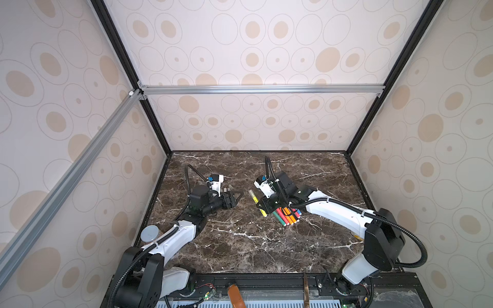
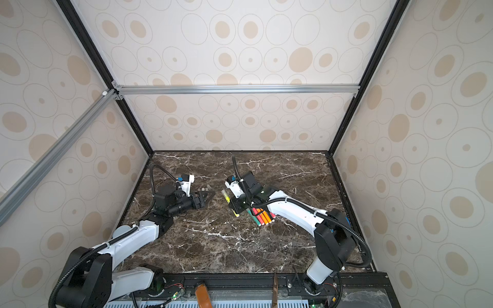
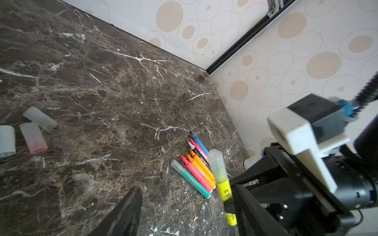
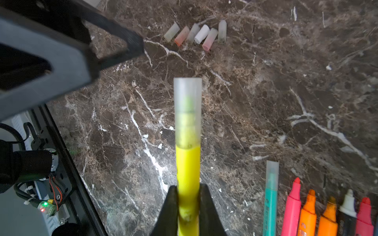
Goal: Remove pen caps from pens
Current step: Pick up the pen from the center of the table.
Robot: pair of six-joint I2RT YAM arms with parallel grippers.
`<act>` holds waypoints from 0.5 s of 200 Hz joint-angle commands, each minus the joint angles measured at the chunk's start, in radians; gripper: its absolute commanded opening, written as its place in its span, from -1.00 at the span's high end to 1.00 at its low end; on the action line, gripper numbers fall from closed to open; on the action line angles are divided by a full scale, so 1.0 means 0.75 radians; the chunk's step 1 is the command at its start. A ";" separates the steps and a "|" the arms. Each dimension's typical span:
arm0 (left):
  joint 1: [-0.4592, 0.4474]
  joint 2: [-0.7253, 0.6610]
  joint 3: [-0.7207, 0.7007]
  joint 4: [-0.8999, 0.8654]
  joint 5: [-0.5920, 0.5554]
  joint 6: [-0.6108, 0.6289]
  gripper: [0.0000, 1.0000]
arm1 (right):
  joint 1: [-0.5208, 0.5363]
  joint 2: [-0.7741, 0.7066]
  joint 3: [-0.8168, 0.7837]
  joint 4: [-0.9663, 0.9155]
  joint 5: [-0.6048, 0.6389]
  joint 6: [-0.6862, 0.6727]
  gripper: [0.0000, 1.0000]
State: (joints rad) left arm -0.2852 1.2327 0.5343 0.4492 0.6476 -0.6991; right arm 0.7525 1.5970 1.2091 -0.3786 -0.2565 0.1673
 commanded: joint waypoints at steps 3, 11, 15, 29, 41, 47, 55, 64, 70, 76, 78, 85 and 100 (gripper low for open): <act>-0.039 0.044 0.071 0.126 0.028 -0.056 -0.35 | 0.009 -0.039 -0.026 0.043 -0.022 -0.001 1.00; -0.047 0.062 0.077 0.149 0.031 -0.074 -0.32 | 0.009 -0.038 -0.025 0.046 -0.027 -0.001 1.00; -0.052 0.071 0.079 0.162 0.034 -0.082 -0.32 | 0.009 -0.036 -0.025 0.047 -0.027 0.001 1.00; -0.066 0.092 0.085 0.210 0.041 -0.115 -0.30 | 0.008 -0.035 -0.021 0.053 -0.029 0.001 1.00; -0.077 0.105 0.095 0.235 0.042 -0.131 -0.28 | 0.008 -0.033 -0.019 0.054 -0.028 -0.001 1.00; -0.085 0.110 0.104 0.239 0.041 -0.133 -0.28 | 0.009 -0.035 -0.016 0.057 -0.026 0.000 1.00; -0.093 0.118 0.112 0.243 0.039 -0.133 -0.27 | 0.009 -0.032 -0.011 0.055 -0.026 -0.002 1.00; -0.100 0.128 0.122 0.249 0.038 -0.137 -0.24 | 0.008 -0.032 -0.007 0.054 -0.026 -0.008 1.00; -0.104 0.136 0.127 0.256 0.040 -0.140 -0.23 | 0.008 -0.029 -0.002 0.053 -0.026 -0.008 1.00; -0.109 0.144 0.130 0.267 0.041 -0.146 -0.22 | 0.008 -0.027 0.002 0.052 -0.026 -0.009 1.00; -0.109 0.147 0.132 0.271 0.041 -0.148 -0.21 | 0.009 -0.027 0.003 0.053 -0.028 -0.010 1.00; -0.116 0.161 0.138 0.285 0.046 -0.155 -0.19 | 0.009 -0.023 0.007 0.051 -0.028 -0.010 1.00; -0.127 0.190 0.150 0.309 0.055 -0.167 -0.12 | 0.008 -0.016 0.013 0.052 -0.029 -0.016 1.00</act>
State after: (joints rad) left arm -0.3626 1.3487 0.5999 0.6071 0.6674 -0.7906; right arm 0.7528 1.5852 1.2057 -0.3504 -0.2665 0.1669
